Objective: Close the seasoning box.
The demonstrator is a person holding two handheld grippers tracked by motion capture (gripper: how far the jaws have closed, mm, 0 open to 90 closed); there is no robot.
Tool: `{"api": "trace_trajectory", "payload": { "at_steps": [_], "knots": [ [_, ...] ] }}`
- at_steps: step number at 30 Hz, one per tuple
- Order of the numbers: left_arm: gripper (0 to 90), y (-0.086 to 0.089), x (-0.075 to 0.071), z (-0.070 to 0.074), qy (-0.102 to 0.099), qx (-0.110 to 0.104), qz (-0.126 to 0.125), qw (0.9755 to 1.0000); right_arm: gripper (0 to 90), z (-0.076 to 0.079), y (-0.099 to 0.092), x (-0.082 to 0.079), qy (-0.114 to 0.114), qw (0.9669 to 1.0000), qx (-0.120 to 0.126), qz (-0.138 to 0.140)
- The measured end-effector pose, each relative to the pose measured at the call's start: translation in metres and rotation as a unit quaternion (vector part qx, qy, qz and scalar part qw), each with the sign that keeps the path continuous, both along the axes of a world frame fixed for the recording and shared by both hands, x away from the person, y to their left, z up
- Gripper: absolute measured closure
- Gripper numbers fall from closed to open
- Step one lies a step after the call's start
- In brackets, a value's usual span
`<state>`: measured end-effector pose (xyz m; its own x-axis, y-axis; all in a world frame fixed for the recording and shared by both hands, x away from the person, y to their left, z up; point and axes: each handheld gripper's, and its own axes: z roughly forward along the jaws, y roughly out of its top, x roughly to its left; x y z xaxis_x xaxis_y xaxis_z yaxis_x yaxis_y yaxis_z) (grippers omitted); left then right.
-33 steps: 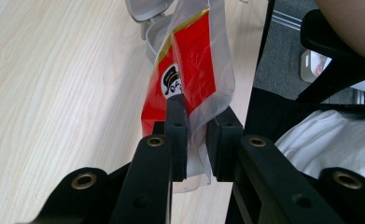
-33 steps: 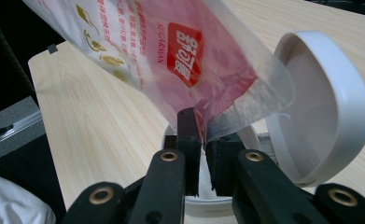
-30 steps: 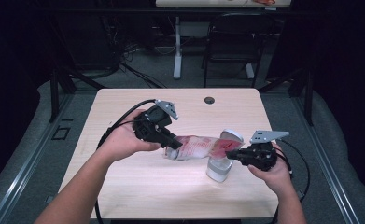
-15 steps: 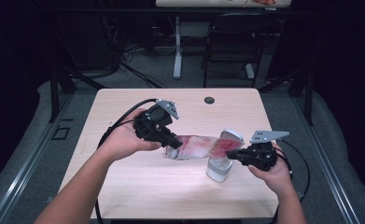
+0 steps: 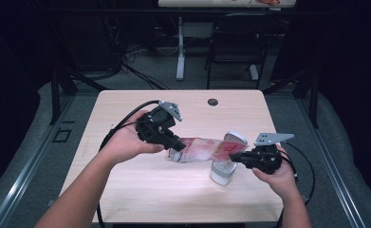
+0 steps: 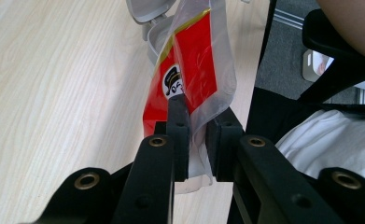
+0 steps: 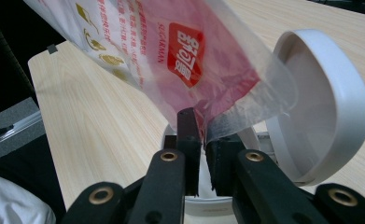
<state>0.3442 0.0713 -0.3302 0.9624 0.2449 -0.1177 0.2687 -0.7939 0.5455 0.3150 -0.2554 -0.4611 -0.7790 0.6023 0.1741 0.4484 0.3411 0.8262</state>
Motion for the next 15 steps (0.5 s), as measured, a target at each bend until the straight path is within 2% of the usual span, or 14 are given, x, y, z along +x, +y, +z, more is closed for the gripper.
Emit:
{"api": "trace_trajectory", "payload": {
  "at_steps": [15],
  "knots": [
    [80.9, -0.0017, -0.0004, 0.0011, 0.001, -0.003, -0.002, 1.0, 84.3, 0.0004, -0.0013, 0.0, 0.001, 1.0, 0.001, 0.002]
  ]
}}
